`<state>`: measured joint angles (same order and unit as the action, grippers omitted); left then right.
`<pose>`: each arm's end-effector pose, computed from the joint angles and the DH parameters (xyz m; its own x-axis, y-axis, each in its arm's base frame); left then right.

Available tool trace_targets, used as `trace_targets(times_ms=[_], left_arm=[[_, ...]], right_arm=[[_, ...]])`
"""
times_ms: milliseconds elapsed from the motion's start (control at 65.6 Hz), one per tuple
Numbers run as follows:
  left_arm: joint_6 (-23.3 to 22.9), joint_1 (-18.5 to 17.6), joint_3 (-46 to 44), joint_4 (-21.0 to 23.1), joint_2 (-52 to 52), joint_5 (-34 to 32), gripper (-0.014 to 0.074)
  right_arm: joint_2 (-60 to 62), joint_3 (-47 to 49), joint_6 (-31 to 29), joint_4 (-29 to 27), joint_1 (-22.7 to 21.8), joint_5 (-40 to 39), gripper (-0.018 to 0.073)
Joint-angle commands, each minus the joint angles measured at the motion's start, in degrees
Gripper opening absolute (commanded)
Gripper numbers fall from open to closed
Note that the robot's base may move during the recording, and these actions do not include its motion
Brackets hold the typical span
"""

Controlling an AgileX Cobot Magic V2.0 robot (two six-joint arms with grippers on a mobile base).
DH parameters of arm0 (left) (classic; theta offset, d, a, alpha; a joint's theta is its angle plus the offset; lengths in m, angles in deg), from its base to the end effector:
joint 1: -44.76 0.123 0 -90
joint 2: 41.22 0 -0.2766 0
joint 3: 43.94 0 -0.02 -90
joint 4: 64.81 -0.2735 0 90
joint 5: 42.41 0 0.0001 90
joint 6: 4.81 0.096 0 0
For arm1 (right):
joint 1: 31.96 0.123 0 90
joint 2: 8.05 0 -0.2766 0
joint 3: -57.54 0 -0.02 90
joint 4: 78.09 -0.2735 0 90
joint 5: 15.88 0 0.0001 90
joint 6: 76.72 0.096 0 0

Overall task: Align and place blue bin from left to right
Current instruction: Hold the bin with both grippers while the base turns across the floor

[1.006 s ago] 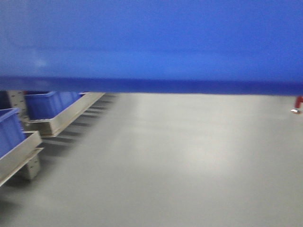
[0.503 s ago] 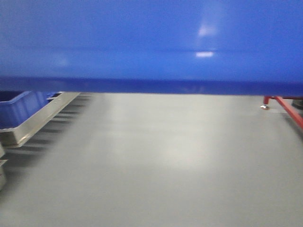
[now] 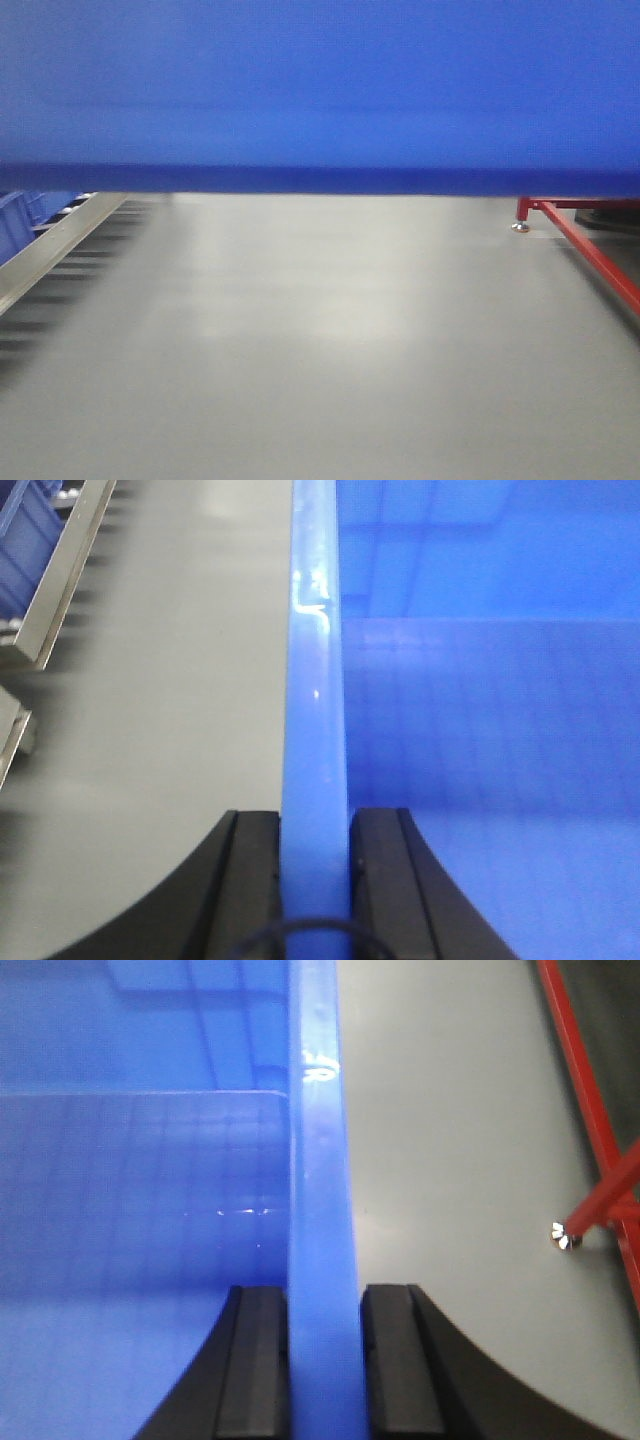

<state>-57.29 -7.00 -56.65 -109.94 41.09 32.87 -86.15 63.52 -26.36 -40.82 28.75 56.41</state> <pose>0.2114 -0.1619 0.4582 -0.5503 -0.0286 -0.8345 -0.0578 0.9983 0.0039 0.1692 0.1885 0.4363 -0.6217 -0.0959 -0.7774 -0.1949 0.9802 0.0350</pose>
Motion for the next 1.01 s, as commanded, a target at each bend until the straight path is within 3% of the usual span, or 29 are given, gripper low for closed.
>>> trace_targets(times_ms=[0, 457, 991], left_arm=[[-0.2, -1.0, -0.6, -0.4, -0.3, -5.3, -0.0111], [-0.2, -1.0, -0.6, -0.4, -0.3, -5.3, -0.0111], [-0.2, -1.0, -0.6, -0.4, -0.3, -5.3, -0.0111]], right_arm=[[0.0, 0.7, -1.0, 1.6, 0.4, -9.9, -0.0080], [0.0, 0.7, -1.0, 1.6, 0.4, -16.1, -0.0080], [0.0, 0.7, -1.0, 1.6, 0.4, -17.1, -0.0080]])
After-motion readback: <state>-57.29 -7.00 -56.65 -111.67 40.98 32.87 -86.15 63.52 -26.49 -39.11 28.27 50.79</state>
